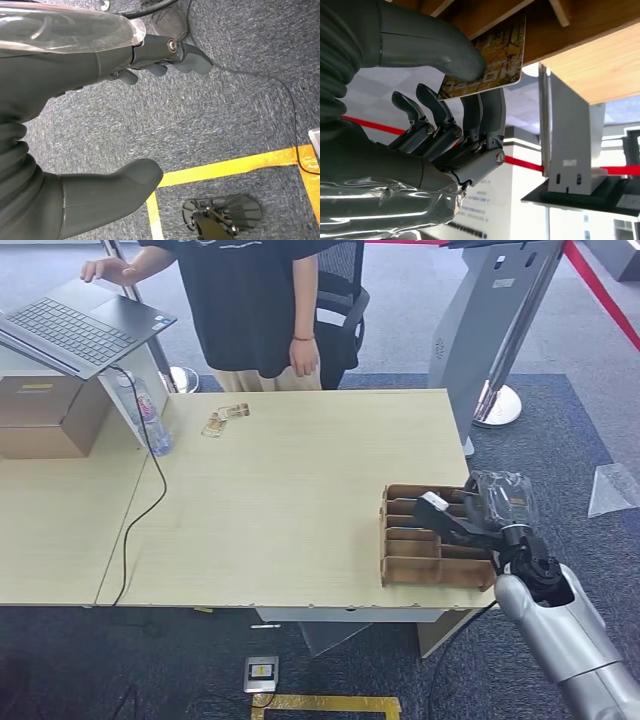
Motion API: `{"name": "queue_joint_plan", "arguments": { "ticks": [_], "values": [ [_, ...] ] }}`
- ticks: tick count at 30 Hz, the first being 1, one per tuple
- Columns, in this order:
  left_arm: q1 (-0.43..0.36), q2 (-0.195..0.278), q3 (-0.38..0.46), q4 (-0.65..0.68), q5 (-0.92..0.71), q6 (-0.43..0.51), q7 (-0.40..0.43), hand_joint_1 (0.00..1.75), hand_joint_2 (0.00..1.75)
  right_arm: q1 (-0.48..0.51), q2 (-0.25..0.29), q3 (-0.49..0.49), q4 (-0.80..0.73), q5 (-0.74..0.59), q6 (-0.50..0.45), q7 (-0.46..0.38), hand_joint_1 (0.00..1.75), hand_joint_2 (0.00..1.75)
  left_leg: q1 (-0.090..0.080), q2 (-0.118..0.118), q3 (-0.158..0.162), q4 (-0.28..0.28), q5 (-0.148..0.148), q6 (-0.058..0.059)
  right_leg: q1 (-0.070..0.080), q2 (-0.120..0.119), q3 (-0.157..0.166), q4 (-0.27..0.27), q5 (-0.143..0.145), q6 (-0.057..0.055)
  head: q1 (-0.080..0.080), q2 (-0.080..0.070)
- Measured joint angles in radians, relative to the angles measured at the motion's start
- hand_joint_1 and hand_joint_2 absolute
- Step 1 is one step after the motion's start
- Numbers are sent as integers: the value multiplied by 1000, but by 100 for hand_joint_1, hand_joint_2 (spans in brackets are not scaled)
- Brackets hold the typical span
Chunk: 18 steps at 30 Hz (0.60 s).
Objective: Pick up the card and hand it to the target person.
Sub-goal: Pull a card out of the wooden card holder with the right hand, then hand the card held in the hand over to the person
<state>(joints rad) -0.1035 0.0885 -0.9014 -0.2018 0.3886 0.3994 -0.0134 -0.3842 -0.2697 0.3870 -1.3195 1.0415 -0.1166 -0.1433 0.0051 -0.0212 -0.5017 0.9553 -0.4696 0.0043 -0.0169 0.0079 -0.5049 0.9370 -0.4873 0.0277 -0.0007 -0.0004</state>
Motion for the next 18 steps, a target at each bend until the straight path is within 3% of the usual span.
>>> {"name": "queue_joint_plan", "arguments": {
  "ticks": [7, 12, 18],
  "values": [
    [1, 1, 0, 0, -2, -4, -2, 0, 175, -40, -53, -15, -74, -142, 159, -66, 168, 175, 0, 0, 0, 0, 0, 0, 0, 0, 0, 0, 0, 0, 0, 0],
    [2, 3, 0, 0, -2, -8, -9, 0, 175, -95, -130, -21, -148, -307, 286, -95, 175, 175, 0, 0, 0, 1, 0, 0, 0, 0, 0, 0, 0, 0, 0, 0],
    [3, 3, 0, 0, -3, -11, -16, 0, 175, -185, -230, -26, -216, -458, 364, -89, 175, 175, 0, 0, 0, 1, 0, 0, 0, 0, 0, 0, 0, 0, 0, 0]
  ]
}}
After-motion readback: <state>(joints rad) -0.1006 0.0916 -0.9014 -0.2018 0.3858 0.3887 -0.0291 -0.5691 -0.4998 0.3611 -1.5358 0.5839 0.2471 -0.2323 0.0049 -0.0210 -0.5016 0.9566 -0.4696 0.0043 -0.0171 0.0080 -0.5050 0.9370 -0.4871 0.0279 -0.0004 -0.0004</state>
